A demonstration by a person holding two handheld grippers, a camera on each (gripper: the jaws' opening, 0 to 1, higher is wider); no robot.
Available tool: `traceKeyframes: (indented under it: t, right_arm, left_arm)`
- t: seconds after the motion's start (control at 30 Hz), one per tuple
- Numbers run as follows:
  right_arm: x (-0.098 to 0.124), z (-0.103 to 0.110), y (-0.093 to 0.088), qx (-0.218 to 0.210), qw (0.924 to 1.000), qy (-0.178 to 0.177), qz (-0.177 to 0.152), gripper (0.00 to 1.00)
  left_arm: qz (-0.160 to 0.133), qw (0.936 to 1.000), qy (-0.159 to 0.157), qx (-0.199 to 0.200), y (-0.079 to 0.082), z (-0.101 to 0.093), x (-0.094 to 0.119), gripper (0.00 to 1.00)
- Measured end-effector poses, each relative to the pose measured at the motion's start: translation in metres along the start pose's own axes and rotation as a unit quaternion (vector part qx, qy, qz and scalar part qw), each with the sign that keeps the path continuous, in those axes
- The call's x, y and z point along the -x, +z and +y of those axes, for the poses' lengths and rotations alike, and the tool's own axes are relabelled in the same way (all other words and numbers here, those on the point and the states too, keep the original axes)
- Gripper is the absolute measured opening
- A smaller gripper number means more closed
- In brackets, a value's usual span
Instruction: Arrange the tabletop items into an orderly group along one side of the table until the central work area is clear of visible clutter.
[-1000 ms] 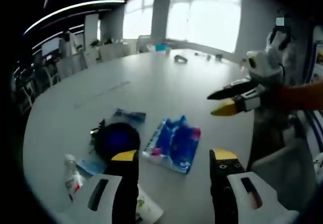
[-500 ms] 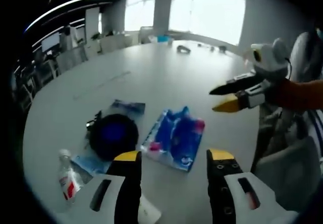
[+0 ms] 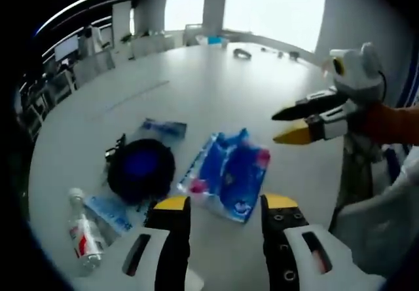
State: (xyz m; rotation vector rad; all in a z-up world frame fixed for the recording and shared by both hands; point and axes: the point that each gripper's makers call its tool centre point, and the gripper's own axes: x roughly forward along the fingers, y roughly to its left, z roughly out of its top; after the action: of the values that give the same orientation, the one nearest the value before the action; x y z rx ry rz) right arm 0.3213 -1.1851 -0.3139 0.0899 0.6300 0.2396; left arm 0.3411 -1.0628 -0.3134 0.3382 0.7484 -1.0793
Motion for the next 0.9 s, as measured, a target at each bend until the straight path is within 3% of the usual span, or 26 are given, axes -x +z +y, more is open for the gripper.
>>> traceKeyframes:
  t: [0.23, 0.9]
  right_arm:
    - [-0.007, -0.002, -0.004, -0.005, 1.0000, -0.003, 0.008, 0.35]
    - [-0.025, -0.005, -0.013, -0.018, 0.9996, 0.004, 0.021, 0.31]
  left_arm:
    - [0.021, 0.9997, 0.007, 0.008, -0.009, 0.002, -0.008, 0.36]
    - [0.042, 0.9986, 0.003, 0.031, -0.019, 0.003, -0.024, 0.26]
